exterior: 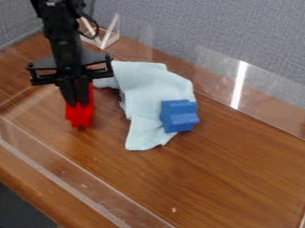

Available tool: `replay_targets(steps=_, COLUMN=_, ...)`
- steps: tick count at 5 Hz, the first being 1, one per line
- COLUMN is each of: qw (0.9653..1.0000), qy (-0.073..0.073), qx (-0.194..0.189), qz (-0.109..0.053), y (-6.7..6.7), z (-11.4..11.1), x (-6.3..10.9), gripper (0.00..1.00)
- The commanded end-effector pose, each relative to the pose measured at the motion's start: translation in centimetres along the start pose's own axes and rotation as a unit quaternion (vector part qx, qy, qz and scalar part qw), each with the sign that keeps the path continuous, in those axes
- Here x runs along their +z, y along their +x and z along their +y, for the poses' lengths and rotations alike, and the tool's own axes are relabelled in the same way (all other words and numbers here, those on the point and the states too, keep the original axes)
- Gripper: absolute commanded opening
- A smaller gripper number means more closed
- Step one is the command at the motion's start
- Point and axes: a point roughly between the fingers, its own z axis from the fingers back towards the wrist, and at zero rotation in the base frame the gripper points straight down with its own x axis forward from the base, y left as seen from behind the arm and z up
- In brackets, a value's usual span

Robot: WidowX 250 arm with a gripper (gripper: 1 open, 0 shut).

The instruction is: Move the red object to the left of cloth

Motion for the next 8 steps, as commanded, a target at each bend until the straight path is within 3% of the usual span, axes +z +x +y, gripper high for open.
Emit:
replay_targets(steps=1, qw=0.9998, qy=0.004, qx=0.000, qz=-0.017, y=0.5, z=0.3, x=0.4, gripper=1.00)
replay_targets(steps=2, qw=0.9998, qy=0.010, qx=0.000, qz=-0.019, y=0.6, z=0.7, x=0.2, gripper=1.00)
replay_targets(steps=4, qw=0.9996, qy=-0.003, qx=-0.008, qz=-0.026, y=0.6, z=0.2, x=2.7, gripper=1.00)
replay_targets(steps=5, qw=0.9993, qy=-0.015, qx=-0.013, qz=-0.032, y=0.6, z=-0.2, x=4.8, gripper=1.00)
replay_targets(steps=7, qw=0.9971, qy=-0.046, qx=-0.038, qz=-0.048, y=-0.6, z=-1.3, x=11.4, gripper=1.00)
replay_targets(steps=8, qw=0.9960, qy=-0.048, qx=-0.055, qz=-0.051, y=-0.9, z=-1.8, x=11.4, gripper=1.00)
